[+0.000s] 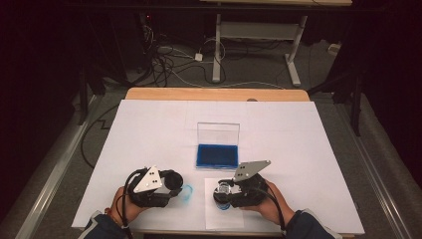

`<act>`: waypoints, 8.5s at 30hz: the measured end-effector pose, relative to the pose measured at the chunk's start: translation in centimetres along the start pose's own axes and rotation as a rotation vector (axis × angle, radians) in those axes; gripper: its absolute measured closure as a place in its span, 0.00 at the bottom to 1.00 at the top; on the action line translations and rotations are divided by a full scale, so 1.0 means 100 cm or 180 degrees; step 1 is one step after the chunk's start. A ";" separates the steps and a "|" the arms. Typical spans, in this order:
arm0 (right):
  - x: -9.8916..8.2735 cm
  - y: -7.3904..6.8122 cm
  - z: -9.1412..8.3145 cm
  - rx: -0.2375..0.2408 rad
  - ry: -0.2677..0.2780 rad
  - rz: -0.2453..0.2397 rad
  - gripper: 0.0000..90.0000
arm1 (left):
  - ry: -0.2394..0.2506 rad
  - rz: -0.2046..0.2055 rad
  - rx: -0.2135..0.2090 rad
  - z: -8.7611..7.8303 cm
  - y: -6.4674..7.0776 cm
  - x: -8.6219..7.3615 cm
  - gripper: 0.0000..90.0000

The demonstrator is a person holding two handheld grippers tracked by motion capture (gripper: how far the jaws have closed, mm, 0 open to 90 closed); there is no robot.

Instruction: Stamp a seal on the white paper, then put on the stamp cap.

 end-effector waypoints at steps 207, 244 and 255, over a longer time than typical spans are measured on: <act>0.047 -0.006 -0.029 0.0112 0.0742 0.0049 0.63 | 0.0343 0.0103 -0.0334 0.056 0.043 0.055 0.28; 0.042 0.017 -0.057 -0.0175 0.0720 -0.0001 0.63 | 0.0199 -0.0102 0.0406 0.003 -0.003 0.006 0.19; 0.042 0.018 -0.060 -0.0205 0.0719 -0.0026 0.63 | 0.0123 -0.0183 0.0501 -0.010 -0.003 -0.014 0.19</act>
Point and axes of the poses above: each handheld gripper's, and its own axes: z roughly forward along the jaws, x roughly out of its top, y roughly to its right, the point moved 4 cm from there along z, roughly forward along the jaws, and after that the axes turned 2 degrees about -x, right-handed, at the moved point
